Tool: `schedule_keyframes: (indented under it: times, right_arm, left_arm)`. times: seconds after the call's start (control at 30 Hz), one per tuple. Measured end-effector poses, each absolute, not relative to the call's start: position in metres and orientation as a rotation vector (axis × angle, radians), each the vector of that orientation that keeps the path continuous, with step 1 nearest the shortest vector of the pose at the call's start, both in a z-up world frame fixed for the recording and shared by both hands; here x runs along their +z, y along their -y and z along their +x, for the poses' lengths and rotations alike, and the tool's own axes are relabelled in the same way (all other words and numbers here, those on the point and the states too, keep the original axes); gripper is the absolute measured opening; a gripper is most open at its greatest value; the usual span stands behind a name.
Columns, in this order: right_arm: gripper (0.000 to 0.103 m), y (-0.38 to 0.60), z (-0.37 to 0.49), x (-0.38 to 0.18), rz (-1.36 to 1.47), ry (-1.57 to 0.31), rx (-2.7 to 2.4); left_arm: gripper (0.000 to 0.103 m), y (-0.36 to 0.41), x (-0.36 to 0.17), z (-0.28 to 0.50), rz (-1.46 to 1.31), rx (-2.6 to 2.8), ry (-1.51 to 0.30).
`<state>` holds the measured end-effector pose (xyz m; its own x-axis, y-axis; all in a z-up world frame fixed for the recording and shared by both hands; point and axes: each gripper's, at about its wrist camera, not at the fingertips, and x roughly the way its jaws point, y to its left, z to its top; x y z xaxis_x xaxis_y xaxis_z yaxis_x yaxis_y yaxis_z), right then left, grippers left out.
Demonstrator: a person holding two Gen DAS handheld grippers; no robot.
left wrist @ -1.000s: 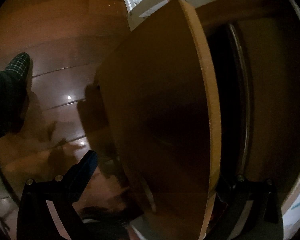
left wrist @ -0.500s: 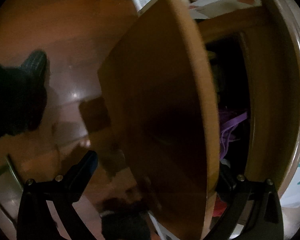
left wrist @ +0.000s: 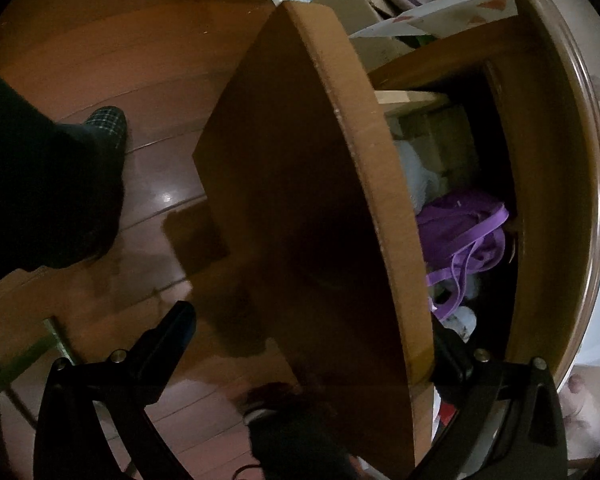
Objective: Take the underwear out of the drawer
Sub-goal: 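Hook the left gripper on the drawer front and pull it open, then lower the right gripper into the drawer and grasp the red sock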
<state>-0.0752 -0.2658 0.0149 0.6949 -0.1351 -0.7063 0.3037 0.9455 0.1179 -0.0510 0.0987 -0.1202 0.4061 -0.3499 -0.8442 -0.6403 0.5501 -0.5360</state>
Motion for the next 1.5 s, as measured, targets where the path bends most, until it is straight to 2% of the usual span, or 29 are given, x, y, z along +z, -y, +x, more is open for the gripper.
schedule_keyframes:
  times: [0.27,0.5,0.6,1.0,1.5]
  right_arm:
    - [0.093,0.260,-0.074,0.012,0.207,-0.781,-0.238]
    - [0.093,0.258,-0.070,0.005,0.183,-0.821,-0.233]
    - [0.093,0.255,-0.069,0.001,0.155,-0.838,-0.227]
    - [0.093,0.243,-0.067,0.001,0.077,-0.836,-0.185]
    - [0.093,0.237,-0.064,-0.002,-0.028,-0.862,-0.146]
  left_arm:
    - [0.103,-0.100,-0.107,-0.052,-0.959,0.242,-1.217]
    - [0.103,-0.091,-0.094,-0.045,-0.734,0.256,-1.192]
    - [0.101,-0.084,-0.082,-0.040,-0.607,0.268,-1.170]
    - [0.101,-0.037,-0.019,-0.040,-0.176,0.170,-0.968]
    - [0.102,-0.019,0.024,0.012,0.128,-0.042,-0.904]
